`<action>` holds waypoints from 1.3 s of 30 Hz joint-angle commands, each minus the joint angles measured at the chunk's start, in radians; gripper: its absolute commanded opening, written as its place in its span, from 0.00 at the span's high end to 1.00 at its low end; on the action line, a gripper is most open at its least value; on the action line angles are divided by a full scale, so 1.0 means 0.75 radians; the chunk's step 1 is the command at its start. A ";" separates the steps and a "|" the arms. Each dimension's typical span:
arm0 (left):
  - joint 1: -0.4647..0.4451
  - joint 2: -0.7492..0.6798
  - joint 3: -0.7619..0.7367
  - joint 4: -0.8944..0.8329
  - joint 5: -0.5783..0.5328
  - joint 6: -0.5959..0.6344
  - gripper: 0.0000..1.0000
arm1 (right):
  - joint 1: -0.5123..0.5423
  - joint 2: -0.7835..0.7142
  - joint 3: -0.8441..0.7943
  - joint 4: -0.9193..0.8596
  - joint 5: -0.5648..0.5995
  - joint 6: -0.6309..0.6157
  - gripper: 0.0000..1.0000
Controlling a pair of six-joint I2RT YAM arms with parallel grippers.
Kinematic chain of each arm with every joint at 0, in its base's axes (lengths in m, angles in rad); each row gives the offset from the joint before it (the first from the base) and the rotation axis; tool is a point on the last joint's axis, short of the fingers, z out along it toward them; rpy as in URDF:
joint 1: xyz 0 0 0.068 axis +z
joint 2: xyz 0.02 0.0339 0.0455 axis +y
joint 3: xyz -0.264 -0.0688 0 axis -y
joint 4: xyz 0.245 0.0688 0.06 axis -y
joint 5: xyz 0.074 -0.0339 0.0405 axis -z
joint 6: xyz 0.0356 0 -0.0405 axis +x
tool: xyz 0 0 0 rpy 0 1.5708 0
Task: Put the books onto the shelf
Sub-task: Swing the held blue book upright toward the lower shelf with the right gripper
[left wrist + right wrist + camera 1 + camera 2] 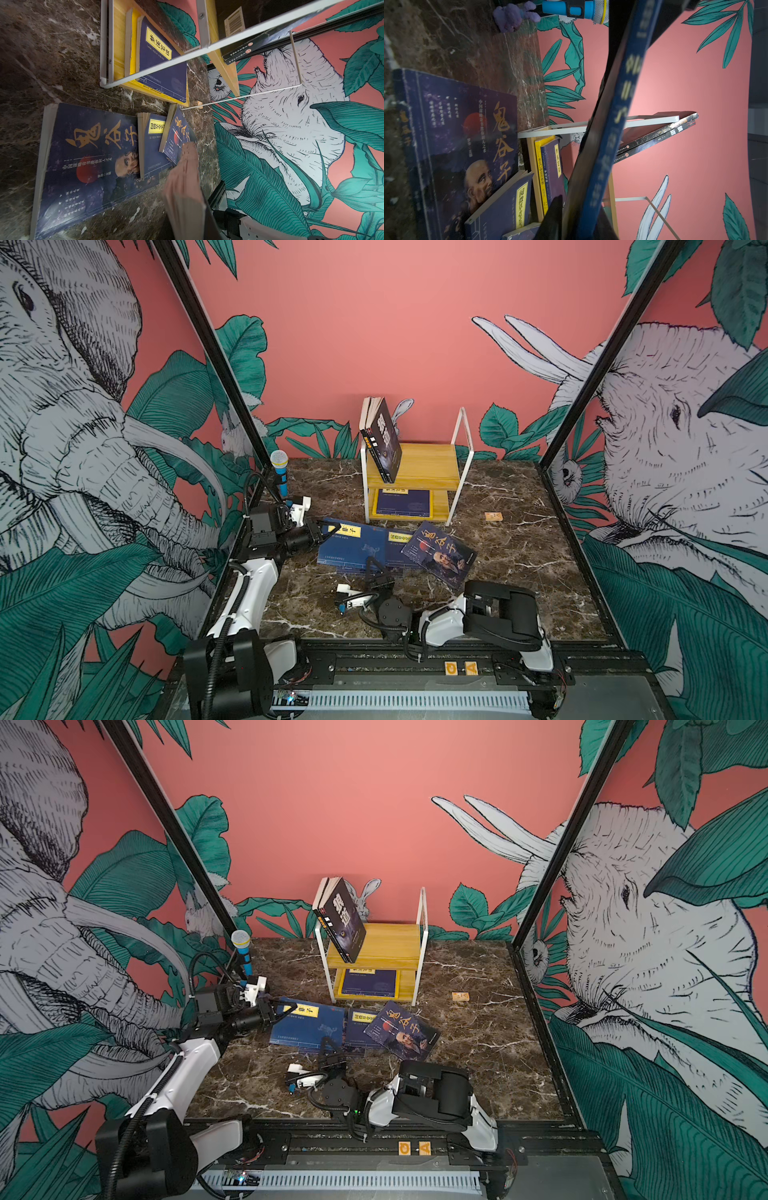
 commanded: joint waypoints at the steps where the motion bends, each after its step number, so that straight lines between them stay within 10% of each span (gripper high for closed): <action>1: -0.012 -0.046 -0.028 0.041 0.024 -0.063 1.00 | 0.014 0.024 0.128 0.150 0.075 -0.090 0.73; 10: -0.011 -0.050 -0.036 0.055 0.022 -0.069 1.00 | -0.024 0.152 0.322 0.151 0.116 -0.127 0.70; 15: -0.012 -0.060 -0.039 0.031 0.004 -0.024 1.00 | -0.070 0.181 0.365 0.151 0.154 -0.176 1.00; 18: -0.012 -0.072 -0.051 0.029 -0.005 -0.005 0.99 | -0.080 0.146 0.300 0.151 0.143 -0.130 1.00; 24: 0.005 -0.079 -0.013 -0.061 -0.098 0.143 0.41 | -0.091 0.107 0.190 0.152 0.162 -0.174 1.00; 39: 0.045 -0.146 0.017 -0.288 -0.310 0.532 0.01 | -0.279 -0.094 -0.131 0.152 0.019 -0.213 1.00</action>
